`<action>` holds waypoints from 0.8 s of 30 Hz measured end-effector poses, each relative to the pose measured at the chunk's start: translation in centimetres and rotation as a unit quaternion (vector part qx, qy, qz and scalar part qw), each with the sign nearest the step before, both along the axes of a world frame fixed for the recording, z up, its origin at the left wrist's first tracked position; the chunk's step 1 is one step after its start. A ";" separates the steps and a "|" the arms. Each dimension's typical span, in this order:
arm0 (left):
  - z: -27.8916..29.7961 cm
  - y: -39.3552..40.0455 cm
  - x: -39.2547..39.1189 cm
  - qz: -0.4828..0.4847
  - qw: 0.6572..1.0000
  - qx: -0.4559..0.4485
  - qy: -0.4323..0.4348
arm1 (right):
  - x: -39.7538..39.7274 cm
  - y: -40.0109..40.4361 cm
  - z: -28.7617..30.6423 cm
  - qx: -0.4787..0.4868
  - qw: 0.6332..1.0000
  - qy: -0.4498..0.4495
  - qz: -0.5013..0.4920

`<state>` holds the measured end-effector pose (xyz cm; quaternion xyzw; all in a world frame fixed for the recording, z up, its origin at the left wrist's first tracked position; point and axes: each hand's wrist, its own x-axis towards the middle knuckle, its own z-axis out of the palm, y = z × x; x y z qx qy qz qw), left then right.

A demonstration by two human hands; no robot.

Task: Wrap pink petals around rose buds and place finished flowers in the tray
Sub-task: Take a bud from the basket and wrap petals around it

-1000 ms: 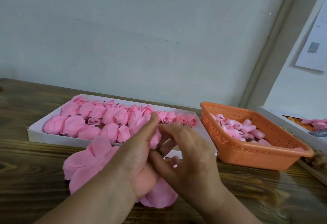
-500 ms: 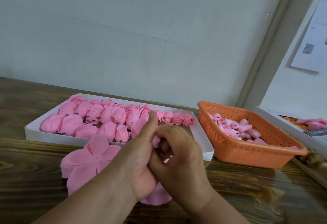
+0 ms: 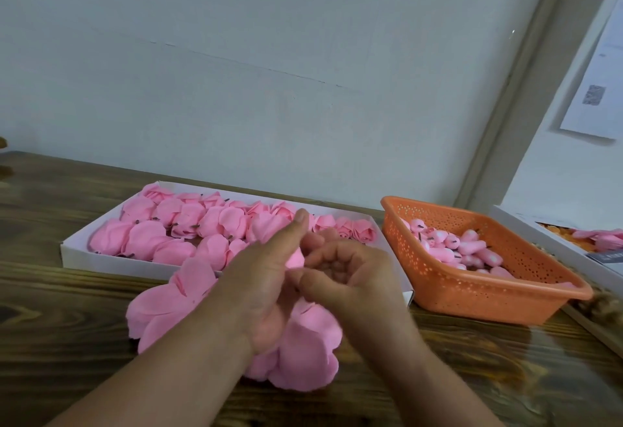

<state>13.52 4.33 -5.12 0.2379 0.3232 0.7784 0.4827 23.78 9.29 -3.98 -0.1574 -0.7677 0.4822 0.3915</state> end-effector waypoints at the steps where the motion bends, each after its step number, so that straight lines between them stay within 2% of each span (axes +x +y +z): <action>1: 0.0 0.1 -0.3 0.032 0.998 -0.006 0.053 | 0.4 0.6 0.4 0.024 0.999 -0.003 -0.022; 3: 0.2 0.0 -0.3 0.087 0.983 -0.037 0.159 | 1.2 1.7 1.4 0.055 0.996 0.018 -0.068; 5: 0.1 -0.1 0.0 0.133 0.958 -0.085 0.238 | 1.7 2.1 2.1 0.066 0.997 0.014 -0.046; 10: 0.3 -0.2 -0.1 0.114 0.922 -0.147 0.339 | 1.5 3.2 3.9 0.184 0.970 -0.152 0.043; 13: 0.4 -0.5 -0.2 0.095 0.901 -0.138 0.401 | 1.0 4.1 5.3 0.204 0.947 -0.228 0.101; 16: 0.4 -0.7 -0.5 0.050 0.899 -0.109 0.422 | 0.3 4.6 5.9 0.197 0.939 -0.235 0.157; 19: 0.0 -0.6 -0.6 0.003 0.912 -0.107 0.396 | -0.2 4.8 5.7 0.129 0.948 -0.205 0.205; 24: -0.7 -0.1 -0.7 -0.016 0.924 -0.097 0.370 | -0.6 5.5 4.2 0.082 0.964 -0.156 0.201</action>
